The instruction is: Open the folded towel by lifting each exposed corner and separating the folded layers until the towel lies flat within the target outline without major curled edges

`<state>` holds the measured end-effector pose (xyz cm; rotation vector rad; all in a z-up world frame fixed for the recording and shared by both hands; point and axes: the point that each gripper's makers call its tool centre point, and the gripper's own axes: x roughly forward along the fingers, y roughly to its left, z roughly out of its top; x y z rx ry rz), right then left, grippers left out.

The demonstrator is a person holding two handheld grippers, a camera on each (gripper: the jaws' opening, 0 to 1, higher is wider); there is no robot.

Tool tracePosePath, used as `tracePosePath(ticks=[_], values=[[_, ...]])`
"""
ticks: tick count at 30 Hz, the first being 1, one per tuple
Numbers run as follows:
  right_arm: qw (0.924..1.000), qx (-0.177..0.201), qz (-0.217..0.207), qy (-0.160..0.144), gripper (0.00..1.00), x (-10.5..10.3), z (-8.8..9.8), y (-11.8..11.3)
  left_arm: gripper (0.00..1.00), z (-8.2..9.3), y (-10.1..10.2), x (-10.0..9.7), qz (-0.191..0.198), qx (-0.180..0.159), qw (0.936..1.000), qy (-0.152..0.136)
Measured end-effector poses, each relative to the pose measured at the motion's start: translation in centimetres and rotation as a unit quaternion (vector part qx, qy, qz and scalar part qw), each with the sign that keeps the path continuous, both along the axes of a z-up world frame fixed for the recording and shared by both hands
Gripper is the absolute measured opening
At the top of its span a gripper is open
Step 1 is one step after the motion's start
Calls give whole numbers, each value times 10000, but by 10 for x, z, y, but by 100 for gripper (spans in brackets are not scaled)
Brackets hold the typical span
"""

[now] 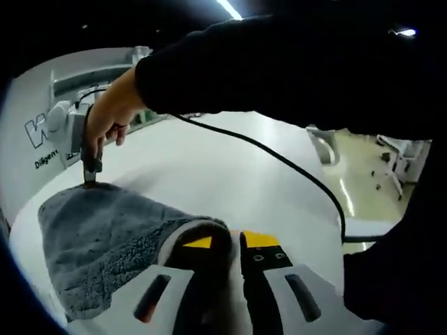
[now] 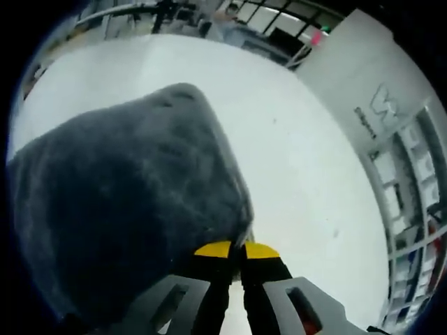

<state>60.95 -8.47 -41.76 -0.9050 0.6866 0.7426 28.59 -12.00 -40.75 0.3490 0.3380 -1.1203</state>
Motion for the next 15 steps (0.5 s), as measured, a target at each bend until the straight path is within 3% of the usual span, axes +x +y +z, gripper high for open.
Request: tracePosePath(ticks=[3,7,11,15], values=[[10000,-19,58,-31,0,1,0,0,24,9,1,-4,-38,-142,9999,85],[9998,-105,97,-100,0,4,0,1,27,22,7,-6,-47,-275,9996,39],[9997,-159,144,-143,0,5,1,1,29,36,11,-18,-173,-463,9987,136],[9998,-122,133,-124,0,6,1,1,30,53,15,-30,-270,-632,9976,24]])
